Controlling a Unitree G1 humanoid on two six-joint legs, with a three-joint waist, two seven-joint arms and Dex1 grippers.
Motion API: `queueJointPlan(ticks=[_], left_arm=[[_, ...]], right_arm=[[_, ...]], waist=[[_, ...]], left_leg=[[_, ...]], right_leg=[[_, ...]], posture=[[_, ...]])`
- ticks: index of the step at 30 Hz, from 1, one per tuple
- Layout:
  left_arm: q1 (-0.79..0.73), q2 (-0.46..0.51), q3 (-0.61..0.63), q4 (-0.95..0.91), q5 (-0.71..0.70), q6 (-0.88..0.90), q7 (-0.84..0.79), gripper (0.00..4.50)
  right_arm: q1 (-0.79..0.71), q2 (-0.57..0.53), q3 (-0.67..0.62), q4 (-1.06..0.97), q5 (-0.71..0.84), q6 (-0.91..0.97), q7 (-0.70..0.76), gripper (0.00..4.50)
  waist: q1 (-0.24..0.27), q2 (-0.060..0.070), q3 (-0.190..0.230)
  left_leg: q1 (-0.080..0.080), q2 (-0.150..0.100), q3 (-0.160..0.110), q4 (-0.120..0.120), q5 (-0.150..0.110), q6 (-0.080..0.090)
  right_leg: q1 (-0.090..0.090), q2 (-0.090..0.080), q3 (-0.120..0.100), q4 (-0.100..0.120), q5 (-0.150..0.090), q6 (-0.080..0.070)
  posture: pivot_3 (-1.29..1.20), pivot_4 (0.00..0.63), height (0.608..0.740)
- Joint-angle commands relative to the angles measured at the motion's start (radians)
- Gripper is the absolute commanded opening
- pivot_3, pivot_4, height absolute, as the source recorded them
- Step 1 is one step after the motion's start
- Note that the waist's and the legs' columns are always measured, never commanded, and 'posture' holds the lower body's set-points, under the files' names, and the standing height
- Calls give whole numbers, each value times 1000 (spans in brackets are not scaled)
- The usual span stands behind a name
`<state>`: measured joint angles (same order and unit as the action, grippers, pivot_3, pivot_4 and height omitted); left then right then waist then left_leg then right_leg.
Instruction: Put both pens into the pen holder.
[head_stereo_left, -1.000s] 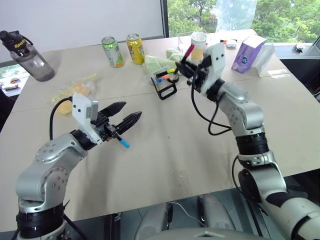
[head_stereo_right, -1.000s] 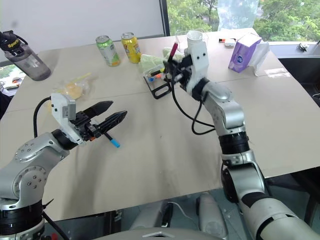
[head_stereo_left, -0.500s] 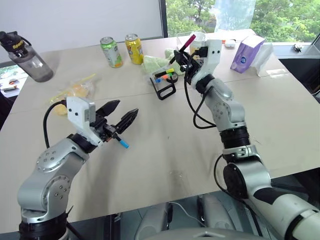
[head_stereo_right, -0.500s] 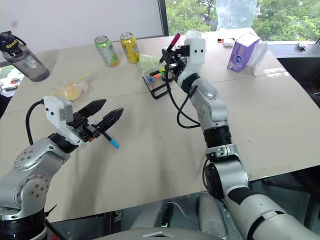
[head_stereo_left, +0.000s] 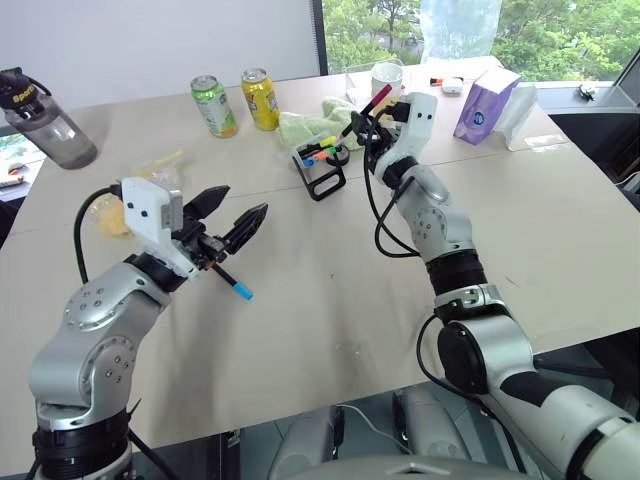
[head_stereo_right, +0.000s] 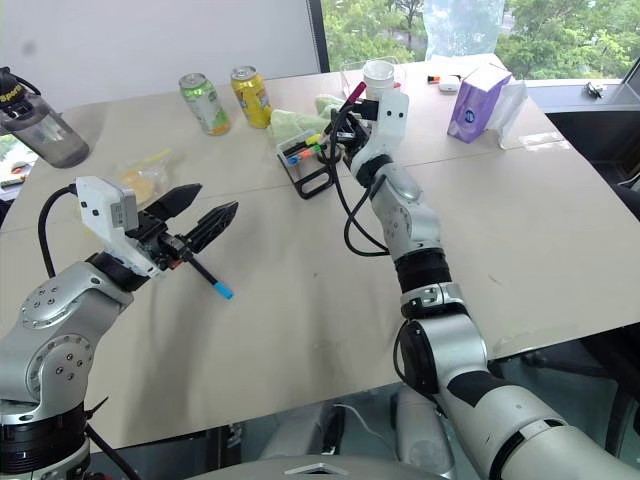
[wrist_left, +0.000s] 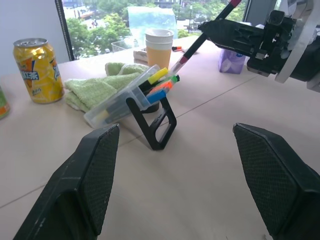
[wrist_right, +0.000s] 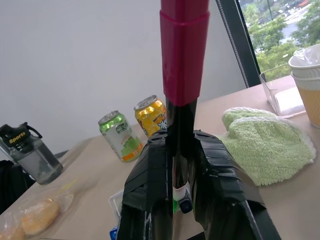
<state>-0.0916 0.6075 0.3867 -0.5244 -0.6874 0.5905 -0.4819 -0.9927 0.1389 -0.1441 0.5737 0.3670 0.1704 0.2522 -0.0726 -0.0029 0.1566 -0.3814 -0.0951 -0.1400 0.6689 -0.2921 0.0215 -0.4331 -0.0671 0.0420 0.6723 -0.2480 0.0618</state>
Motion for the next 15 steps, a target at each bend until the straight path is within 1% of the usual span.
queueJointPlan(ticks=[1,11,15], left_arm=[[-3,10,35,-10,13,-26,14,3726],[22,-5,38,-17,20,-28,36,3726],[22,-8,40,-22,18,-22,46,3726]], right_arm=[[-37,86,17,-16,27,-35,16,33],[-48,98,43,-1,60,-69,69,33],[-48,111,57,48,53,-96,76,33]], waist=[[0,0,0],[1,0,0],[0,0,0]], left_leg=[[0,0,0,0,0,0],[0,0,0,0,0,0],[0,0,0,0,0,0]], right_leg=[[0,0,0,0,0,0],[0,0,0,0,0,0],[0,0,0,0,0,0]], posture=[[0,150,740],[0,150,740],[0,150,740]])
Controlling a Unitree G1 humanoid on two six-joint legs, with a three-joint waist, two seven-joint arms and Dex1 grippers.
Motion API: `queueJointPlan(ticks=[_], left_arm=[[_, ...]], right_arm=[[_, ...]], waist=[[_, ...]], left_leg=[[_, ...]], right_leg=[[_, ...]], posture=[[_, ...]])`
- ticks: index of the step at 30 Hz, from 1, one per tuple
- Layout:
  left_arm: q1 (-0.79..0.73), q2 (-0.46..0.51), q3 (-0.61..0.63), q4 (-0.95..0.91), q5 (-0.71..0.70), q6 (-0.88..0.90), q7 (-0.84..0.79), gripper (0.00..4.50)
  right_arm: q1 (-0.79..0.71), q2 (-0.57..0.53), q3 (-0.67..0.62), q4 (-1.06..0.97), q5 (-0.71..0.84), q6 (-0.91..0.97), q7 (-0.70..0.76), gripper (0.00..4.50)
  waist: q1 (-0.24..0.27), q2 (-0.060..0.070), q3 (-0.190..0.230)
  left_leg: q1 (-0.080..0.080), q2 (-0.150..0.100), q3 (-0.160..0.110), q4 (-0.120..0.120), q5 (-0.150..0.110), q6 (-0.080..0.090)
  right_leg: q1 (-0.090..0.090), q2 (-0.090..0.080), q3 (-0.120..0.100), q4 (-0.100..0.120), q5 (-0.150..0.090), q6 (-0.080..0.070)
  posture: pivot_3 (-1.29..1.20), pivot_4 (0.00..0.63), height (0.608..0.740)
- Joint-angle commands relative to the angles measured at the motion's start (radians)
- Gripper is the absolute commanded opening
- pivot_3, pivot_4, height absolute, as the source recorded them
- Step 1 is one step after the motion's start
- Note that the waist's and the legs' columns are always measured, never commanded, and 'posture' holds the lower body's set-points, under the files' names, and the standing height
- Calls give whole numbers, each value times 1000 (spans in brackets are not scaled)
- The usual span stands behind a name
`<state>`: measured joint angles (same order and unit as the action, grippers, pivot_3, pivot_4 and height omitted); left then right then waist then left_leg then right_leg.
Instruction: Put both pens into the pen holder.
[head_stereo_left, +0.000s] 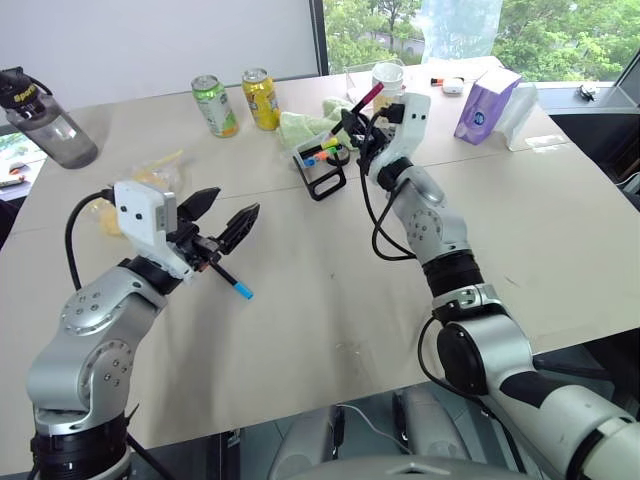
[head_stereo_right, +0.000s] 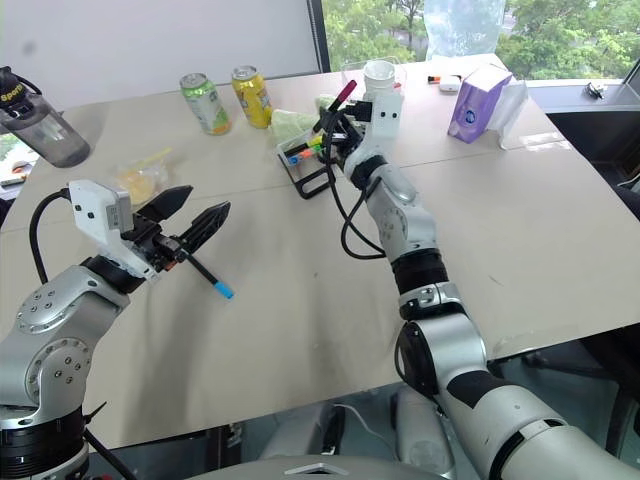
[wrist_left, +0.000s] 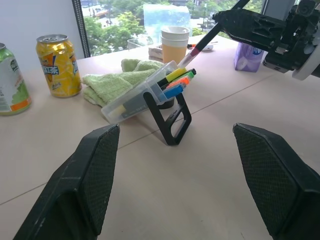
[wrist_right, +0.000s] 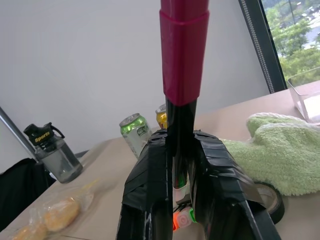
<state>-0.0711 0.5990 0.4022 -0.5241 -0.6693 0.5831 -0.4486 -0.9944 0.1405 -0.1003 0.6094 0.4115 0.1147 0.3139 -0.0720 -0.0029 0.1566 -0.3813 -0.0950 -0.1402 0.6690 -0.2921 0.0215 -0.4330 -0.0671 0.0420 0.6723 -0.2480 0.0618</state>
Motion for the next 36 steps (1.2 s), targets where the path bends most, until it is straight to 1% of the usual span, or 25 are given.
queueJointPlan(ticks=[1,6,12,14,15,17,18,19,20,21,22,31,33,35,36], left_arm=[[6,1,26,-25,-3,-9,16,3726],[22,8,17,-37,-6,6,21,3726],[25,11,13,-33,1,6,19,3726],[29,9,11,-37,2,6,20,3786],[32,7,13,-38,2,5,20,3786],[36,6,15,-40,1,2,22,3786],[39,5,15,-41,2,1,22,3786],[42,4,16,-41,2,-1,22,3786],[45,4,17,-42,3,-2,21,3786],[47,3,18,-42,3,-4,21,3786],[48,3,19,-42,4,-5,21,3786],[53,-2,13,-31,10,-23,15,3786],[56,-4,9,-31,12,-28,13,3786],[67,-8,9,-34,13,-32,12,3786],[75,-11,11,-37,13,-32,14,3786]], right_arm=[[-48,112,17,31,4,-51,14,33],[-67,121,28,118,-8,-109,29,33],[-111,130,38,183,3,-118,88,33],[-120,136,42,192,1,-116,99,1049],[-123,139,43,193,3,-111,105,1331],[-125,142,46,194,7,-109,112,2293],[-125,143,48,196,7,-110,113,2681],[-125,144,50,200,4,-116,113,3227],[-126,144,51,205,1,-122,111,3652],[-128,145,51,211,-2,-131,109,4173],[-130,144,52,215,-4,-136,109,4418],[-148,116,43,229,-13,-182,113,4418],[-124,87,59,185,-23,-183,142,4418],[-73,47,95,91,-35,-164,203,4418],[-32,21,123,13,-29,-134,256,4418]], waist=[[0,0,0],[0,0,0],[-1,0,0],[-1,0,0],[-1,0,0],[0,0,0],[0,0,0],[0,0,0],[0,0,0],[0,0,0],[0,0,0],[0,0,0],[0,0,0],[-1,1,0],[-1,1,0]], left_leg=[[0,0,0,0,0,0],[0,0,0,0,0,0],[0,0,0,0,0,0],[0,0,0,0,0,0],[0,0,0,0,0,0],[0,0,0,0,0,0],[0,0,0,0,0,0],[0,0,0,0,0,0],[0,0,0,0,0,0],[0,0,0,0,0,0],[0,0,0,0,0,0],[0,0,0,0,0,0],[0,0,0,0,0,0],[0,0,0,0,0,0],[0,0,0,0,0,0]], right_leg=[[0,0,0,0,0,0],[0,0,0,0,0,0],[0,0,0,0,0,0],[0,0,0,0,0,0],[0,0,0,0,0,0],[0,0,0,0,0,0],[0,0,0,0,0,0],[0,0,0,0,0,0],[0,0,0,0,0,0],[0,0,0,0,0,0],[0,0,0,0,0,0],[0,0,0,0,0,0],[0,0,0,0,0,0],[0,0,0,0,0,0],[0,0,0,0,0,0]], posture=[[0,150,740],[0,150,740],[0,150,740],[0,150,740],[0,150,740],[0,150,740],[0,150,740],[0,150,740],[0,150,740],[0,150,740],[0,150,740],[0,150,740],[0,150,740],[0,150,740],[0,150,740]])
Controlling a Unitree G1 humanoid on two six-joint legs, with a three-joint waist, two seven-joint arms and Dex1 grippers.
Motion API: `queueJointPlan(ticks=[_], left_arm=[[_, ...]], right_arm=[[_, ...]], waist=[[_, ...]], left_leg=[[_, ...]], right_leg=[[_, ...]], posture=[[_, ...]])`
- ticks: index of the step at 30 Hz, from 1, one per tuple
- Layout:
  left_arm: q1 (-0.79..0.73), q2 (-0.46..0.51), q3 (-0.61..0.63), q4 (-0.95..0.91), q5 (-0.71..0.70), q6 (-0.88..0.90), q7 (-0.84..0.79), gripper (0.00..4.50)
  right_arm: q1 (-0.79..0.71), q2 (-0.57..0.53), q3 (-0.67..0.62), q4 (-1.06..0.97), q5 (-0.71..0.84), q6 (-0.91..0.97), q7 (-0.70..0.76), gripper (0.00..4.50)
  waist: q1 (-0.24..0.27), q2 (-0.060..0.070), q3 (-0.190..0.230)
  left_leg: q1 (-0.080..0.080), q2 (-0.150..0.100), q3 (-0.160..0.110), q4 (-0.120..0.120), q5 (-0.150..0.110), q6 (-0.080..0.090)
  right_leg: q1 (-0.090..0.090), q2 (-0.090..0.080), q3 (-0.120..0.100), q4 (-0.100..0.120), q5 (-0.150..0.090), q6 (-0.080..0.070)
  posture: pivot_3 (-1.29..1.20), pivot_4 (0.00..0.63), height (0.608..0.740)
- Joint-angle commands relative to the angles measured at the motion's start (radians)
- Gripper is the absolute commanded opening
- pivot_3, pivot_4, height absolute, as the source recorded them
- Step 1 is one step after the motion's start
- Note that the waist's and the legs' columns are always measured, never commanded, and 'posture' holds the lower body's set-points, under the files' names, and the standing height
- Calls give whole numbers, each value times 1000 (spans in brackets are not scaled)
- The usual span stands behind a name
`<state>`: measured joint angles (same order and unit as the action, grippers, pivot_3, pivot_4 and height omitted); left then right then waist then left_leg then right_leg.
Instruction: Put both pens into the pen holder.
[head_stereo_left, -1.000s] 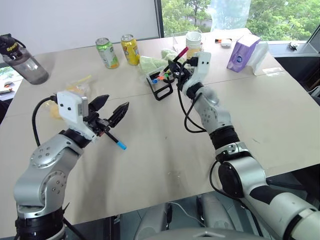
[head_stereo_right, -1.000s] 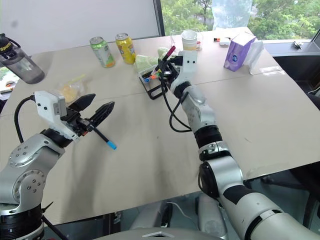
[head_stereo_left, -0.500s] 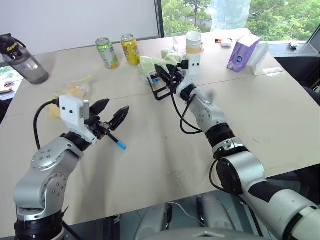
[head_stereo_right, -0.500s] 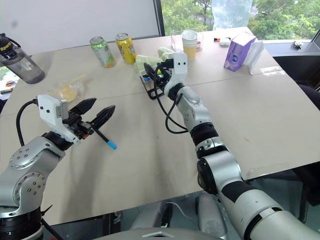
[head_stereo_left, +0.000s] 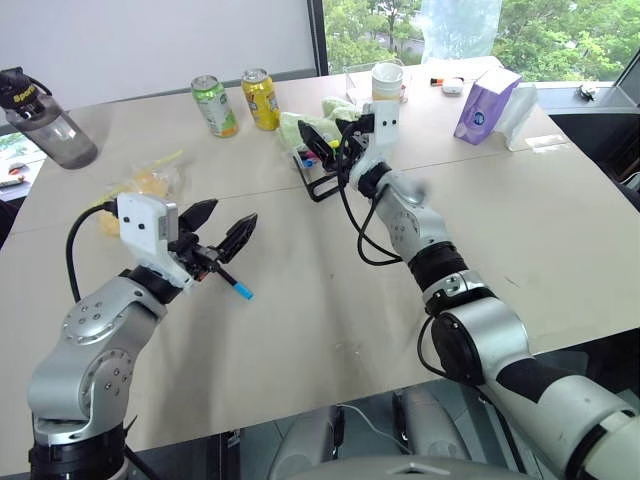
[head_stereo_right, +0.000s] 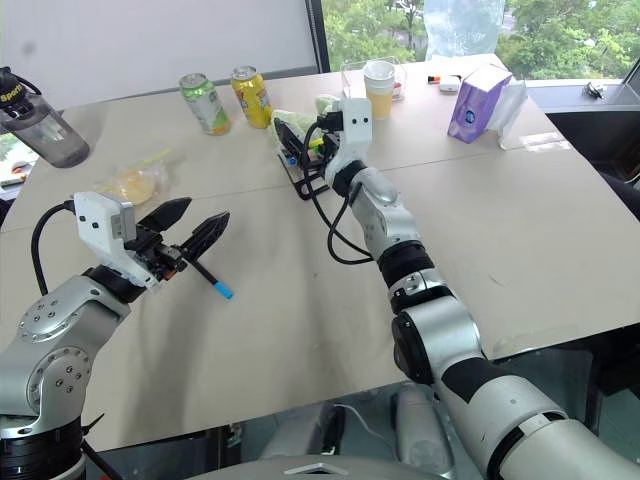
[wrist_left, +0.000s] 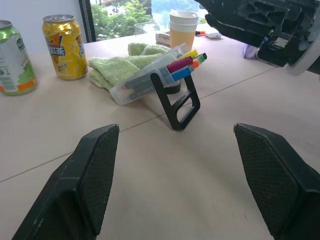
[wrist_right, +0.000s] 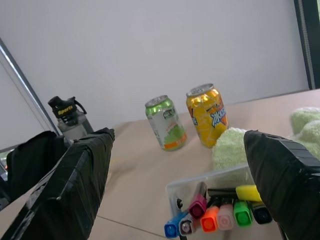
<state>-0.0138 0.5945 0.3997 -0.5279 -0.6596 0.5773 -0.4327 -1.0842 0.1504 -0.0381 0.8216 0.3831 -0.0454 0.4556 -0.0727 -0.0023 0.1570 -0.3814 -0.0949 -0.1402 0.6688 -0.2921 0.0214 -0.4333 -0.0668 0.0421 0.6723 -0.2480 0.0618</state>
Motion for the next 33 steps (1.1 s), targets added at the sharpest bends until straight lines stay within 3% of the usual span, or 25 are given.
queueJointPlan(ticks=[1,6,12,18,19,23,28,33], left_arm=[[26,-11,17,-37,2,-25,2,3786],[59,-85,26,-39,-9,12,99,3786],[59,-188,-22,-67,-24,122,265,3786],[67,-305,-46,-110,35,185,467,3786],[68,-325,-39,-119,47,200,511,4314],[44,-373,-69,-123,117,276,641,4441],[-24,-421,-99,-56,162,335,696,4441],[-101,-399,-128,11,213,382,687,4441]], right_arm=[[100,-16,88,-284,13,66,167,4418],[357,-252,226,-749,92,354,398,4418],[522,-529,284,-968,86,498,543,4418],[584,-582,225,-1047,102,551,487,4418],[592,-580,213,-1051,99,554,470,4500],[620,-591,193,-1077,102,590,433,4500],[631,-613,196,-1097,97,615,427,4500],[633,-626,193,-1103,86,617,414,4500]], waist=[[1,0,0],[19,-1,-1],[36,-1,-1],[35,-2,-1],[36,-2,-1],[46,-3,-2],[67,-5,-3],[64,-6,-4]], left_leg=[[0,0,0,0,0,0],[-1,-1,-2,0,0,0],[0,-1,-2,1,0,0],[0,-1,0,1,0,0],[0,-1,0,1,0,0],[0,-1,0,1,0,0],[0,-1,0,2,0,0],[0,-1,0,2,0,0]], right_leg=[[0,0,0,0,0,0],[1,-2,-2,-2,0,0],[2,-2,-2,-1,0,0],[2,-2,-1,0,0,0],[2,-2,-1,0,0,0],[2,-2,-1,0,0,0],[2,-2,-1,-1,0,0],[2,-2,-2,-1,0,0]], posture=[[0,150,740],[0,150,740],[0,150,740],[0,150,740],[0,150,740],[0,150,740],[0,150,740],[0,150,740]])
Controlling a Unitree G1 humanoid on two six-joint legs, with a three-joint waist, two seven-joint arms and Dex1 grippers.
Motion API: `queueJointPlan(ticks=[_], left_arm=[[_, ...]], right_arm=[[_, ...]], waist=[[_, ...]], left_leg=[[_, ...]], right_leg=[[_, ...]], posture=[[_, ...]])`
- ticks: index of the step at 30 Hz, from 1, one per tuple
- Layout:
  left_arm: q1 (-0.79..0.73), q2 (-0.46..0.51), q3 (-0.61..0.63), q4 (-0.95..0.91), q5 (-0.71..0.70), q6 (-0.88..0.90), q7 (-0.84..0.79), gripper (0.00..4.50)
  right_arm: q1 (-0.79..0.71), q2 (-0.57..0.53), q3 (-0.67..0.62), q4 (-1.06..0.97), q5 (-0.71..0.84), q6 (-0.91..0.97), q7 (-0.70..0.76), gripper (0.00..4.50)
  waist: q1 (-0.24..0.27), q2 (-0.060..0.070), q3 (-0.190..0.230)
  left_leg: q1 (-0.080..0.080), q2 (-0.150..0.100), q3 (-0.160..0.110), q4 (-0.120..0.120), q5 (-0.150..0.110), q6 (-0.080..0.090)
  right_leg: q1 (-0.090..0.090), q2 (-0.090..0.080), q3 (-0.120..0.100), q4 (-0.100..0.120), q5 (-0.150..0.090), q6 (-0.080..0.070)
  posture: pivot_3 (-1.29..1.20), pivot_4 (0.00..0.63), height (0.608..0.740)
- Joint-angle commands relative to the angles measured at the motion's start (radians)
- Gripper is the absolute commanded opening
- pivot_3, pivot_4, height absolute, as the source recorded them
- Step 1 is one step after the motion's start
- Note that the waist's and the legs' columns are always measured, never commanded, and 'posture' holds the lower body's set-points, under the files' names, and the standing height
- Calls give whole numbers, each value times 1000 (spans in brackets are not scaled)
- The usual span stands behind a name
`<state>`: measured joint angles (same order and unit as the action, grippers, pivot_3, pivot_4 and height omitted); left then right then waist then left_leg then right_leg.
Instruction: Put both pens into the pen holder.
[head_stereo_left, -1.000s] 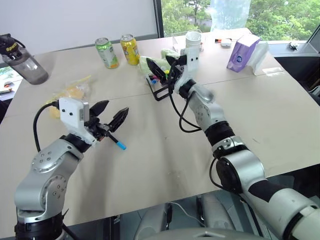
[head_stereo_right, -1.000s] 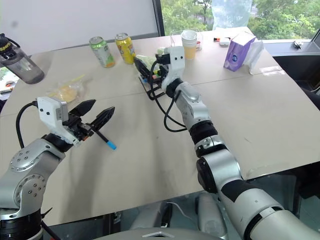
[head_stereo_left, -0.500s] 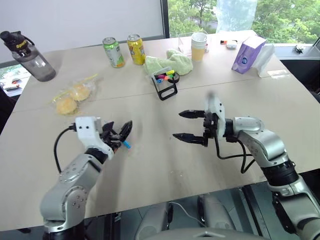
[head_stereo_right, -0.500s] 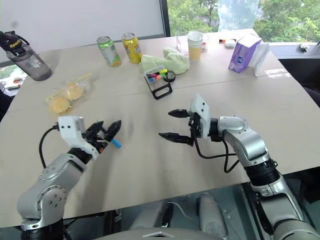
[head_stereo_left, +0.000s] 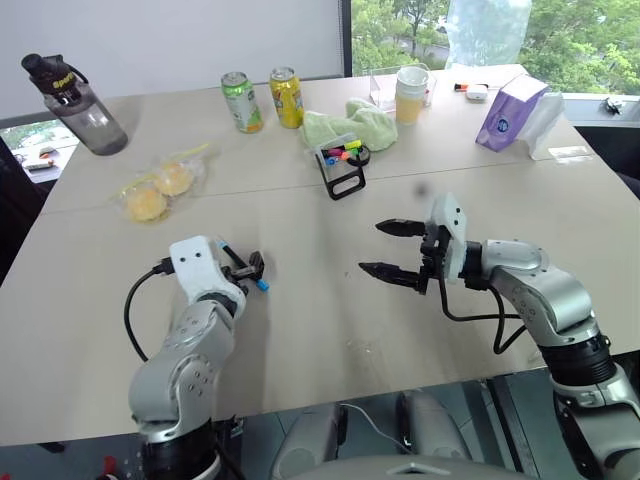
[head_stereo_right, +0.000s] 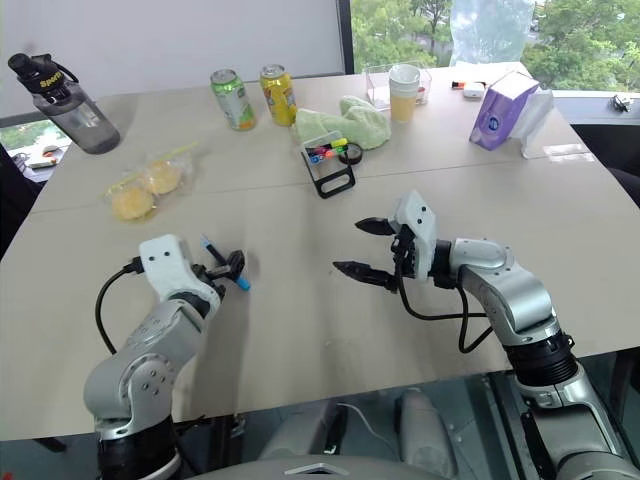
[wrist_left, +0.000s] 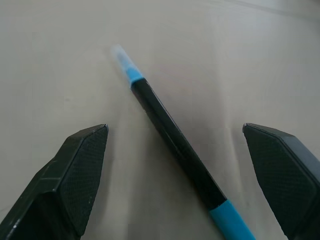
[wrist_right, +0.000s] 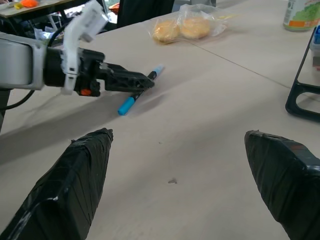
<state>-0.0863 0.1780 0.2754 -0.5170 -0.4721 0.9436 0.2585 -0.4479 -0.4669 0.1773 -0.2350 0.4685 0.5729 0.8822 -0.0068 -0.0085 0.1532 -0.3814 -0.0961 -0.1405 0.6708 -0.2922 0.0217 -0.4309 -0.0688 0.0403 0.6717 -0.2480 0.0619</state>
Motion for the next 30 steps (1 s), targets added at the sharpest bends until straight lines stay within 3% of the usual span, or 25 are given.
queueJointPlan(ticks=[1,9,12,15,18,21,24,30], left_arm=[[-38,6,11,6,22,33,4,4441],[-82,-10,-3,37,101,216,51,4441],[-101,-29,11,34,138,291,75,3745],[-102,-38,16,41,187,354,93,2274],[-92,-41,17,43,227,390,105,1386],[-92,-52,23,37,247,395,96,119],[-94,-49,17,35,257,358,70,48],[-69,28,-51,0,217,35,-151,48]], right_arm=[[-1,-7,-25,-49,2,1,-20,4500],[25,-10,-27,-72,17,20,-41,4500],[27,-11,-27,-70,15,20,-43,4500],[21,-4,-23,-60,13,19,-47,4500],[17,2,-13,-55,8,19,-45,4500],[15,8,-9,-55,13,27,-40,4500],[15,14,-11,-55,21,35,-39,4500],[-22,71,-59,-46,85,114,-95,4500]], waist=[[-3,0,0],[-5,0,-2],[-7,-1,-2],[-7,-1,-4],[-13,0,-7],[-21,1,-10],[-28,2,-12],[-27,2,-12]], left_leg=[[0,0,0,0,0,0],[1,0,0,0,0,0],[2,0,1,0,0,0],[2,0,1,0,0,0],[3,0,2,0,0,0],[4,1,5,-2,0,0],[5,2,5,-2,0,0],[5,3,5,-1,0,0]], right_leg=[[0,0,0,0,0,0],[0,0,1,0,0,0],[1,0,1,1,0,0],[1,0,2,1,0,0],[1,0,2,1,0,0],[1,1,5,1,0,0],[1,2,6,2,0,0],[1,3,6,3,0,0]], posture=[[0,150,740],[0,150,740],[0,150,740],[0,150,740],[0,150,740],[0,150,740],[0,150,740],[0,150,740]])
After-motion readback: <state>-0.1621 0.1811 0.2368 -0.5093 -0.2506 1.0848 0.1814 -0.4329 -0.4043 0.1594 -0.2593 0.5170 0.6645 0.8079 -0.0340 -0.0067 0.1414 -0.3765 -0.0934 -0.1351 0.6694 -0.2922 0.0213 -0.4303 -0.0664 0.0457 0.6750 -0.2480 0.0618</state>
